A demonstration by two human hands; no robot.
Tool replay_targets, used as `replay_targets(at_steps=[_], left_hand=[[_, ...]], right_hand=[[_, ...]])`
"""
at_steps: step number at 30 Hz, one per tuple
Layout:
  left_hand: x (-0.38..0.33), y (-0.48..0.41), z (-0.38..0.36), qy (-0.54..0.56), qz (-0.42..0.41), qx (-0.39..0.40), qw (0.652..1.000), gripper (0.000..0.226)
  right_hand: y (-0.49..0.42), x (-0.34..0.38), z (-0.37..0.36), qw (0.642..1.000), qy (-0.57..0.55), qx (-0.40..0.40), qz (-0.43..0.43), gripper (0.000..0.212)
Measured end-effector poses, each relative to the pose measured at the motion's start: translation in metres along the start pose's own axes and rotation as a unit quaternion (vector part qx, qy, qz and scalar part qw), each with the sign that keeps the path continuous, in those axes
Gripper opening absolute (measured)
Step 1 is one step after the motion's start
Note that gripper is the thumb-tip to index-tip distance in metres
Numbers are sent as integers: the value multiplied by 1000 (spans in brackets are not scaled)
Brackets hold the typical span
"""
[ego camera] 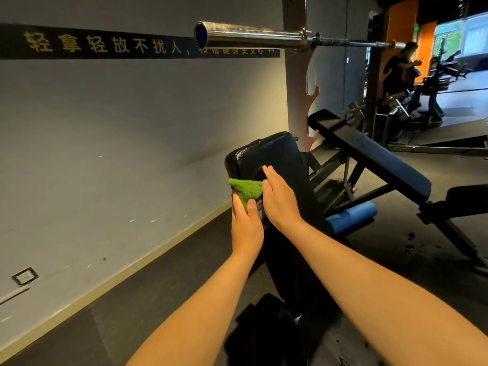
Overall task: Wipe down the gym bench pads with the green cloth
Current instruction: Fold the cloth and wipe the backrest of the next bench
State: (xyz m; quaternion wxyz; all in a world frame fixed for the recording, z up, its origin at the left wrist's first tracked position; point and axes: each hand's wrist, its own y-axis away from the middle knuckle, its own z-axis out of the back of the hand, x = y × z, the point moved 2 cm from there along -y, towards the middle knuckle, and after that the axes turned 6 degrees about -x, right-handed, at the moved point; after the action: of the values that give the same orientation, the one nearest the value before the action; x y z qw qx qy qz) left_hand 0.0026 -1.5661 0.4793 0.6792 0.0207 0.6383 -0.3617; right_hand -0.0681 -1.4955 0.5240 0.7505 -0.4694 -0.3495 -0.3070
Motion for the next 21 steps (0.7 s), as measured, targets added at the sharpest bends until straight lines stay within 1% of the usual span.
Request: replay_targets(at_steps=[2,5,8,10,12,14,16,19,21], left_hand=[[-11,-3,3,18,13,-14,1000,46],[-41,-22,12,33,4,-70,997,48],[-62,-46,12,35,22,-89,995,49],[-61,-46,8,43,35,-87,995,48],[-51,-37,7,27,39,-85,995,45],[-36,-26,5,30,44,-71,996,34],[-22,-14,3,35,72,-50,996,26],[-1,3,3,16,112,-16,993,31],[-2,2,6,23,125,-12,992,32]], right_hand=[[0,2,3,1000,2,10,-5,47],[2,2,3,1000,3,26,-11,48],[2,2,3,1000,-9,19,-22,48],[2,1,2,999,-12,15,-27,48],[3,0,0,999,-16,11,-33,47],[5,1,-3,999,-15,3,-31,48],[6,1,-5,999,-16,0,-30,48],[10,-2,-5,999,-13,9,-30,48],[11,-4,0,999,-15,19,-28,50]])
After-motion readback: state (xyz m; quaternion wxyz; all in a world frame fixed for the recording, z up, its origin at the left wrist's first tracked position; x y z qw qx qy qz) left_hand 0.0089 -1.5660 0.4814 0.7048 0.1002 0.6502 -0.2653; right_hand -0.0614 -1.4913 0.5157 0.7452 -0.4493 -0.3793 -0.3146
